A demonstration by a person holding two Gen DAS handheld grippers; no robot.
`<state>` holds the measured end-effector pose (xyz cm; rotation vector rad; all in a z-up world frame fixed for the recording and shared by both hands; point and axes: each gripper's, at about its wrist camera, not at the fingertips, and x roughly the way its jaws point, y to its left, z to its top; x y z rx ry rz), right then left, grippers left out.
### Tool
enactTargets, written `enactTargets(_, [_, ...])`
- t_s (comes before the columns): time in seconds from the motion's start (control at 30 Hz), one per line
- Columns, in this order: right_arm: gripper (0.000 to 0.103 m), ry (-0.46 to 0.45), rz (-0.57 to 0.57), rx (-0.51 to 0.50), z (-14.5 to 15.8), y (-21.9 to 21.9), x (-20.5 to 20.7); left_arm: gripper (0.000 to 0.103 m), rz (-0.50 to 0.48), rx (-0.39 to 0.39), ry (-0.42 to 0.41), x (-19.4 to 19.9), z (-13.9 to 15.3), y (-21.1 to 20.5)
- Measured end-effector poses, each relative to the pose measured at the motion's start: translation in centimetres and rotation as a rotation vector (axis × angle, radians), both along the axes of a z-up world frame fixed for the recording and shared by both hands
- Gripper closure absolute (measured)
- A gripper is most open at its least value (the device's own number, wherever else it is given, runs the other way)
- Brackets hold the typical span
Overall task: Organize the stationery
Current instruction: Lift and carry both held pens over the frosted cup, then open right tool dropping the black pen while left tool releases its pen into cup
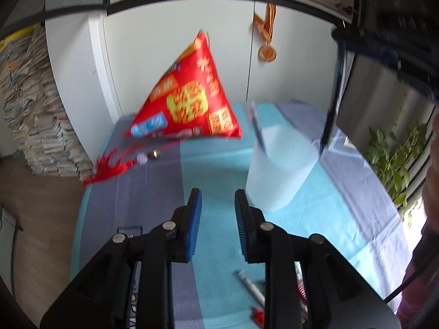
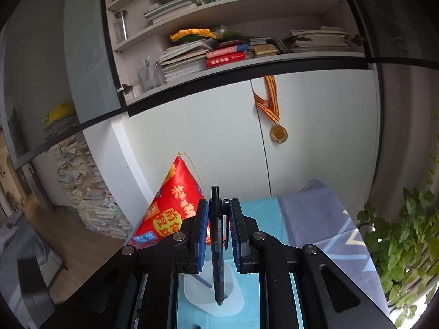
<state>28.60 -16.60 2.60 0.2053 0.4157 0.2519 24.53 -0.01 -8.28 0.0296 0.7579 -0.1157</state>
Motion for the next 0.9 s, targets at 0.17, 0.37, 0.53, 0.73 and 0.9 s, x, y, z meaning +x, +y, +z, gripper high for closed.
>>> enactTargets(0.17, [0.086, -0.004, 0.000, -0.057, -0.6, 2.5, 1.5, 0.080, 0.005, -0.032, 0.040, 0.7, -1.9, 0.4])
enactTargets(0.37, [0.086, 0.023, 0.005, -0.096, -2.7, 3.9, 2.7, 0.080, 0.018, -0.024, 0.024, 1.1, -2.6, 1.2])
enactTargets(0.53, [0.086, 0.074, 0.018, -0.137, -4.6, 4.9, 3.5, 0.080, 0.031, -0.034, 0.051, 1.6, -3.3, 1.7])
enactTargets(0.73, [0.086, 0.136, 0.024, -0.148, -6.3, 4.9, 3.9, 0.080, 0.031, -0.037, 0.055, 1.6, -3.5, 1.8])
enactTargets(0.9, [0.086, 0.174, 0.029, -0.145, -7.0, 4.8, 4.1, 0.080, 0.035, -0.044, 0.062, 1.7, -3.7, 1.8])
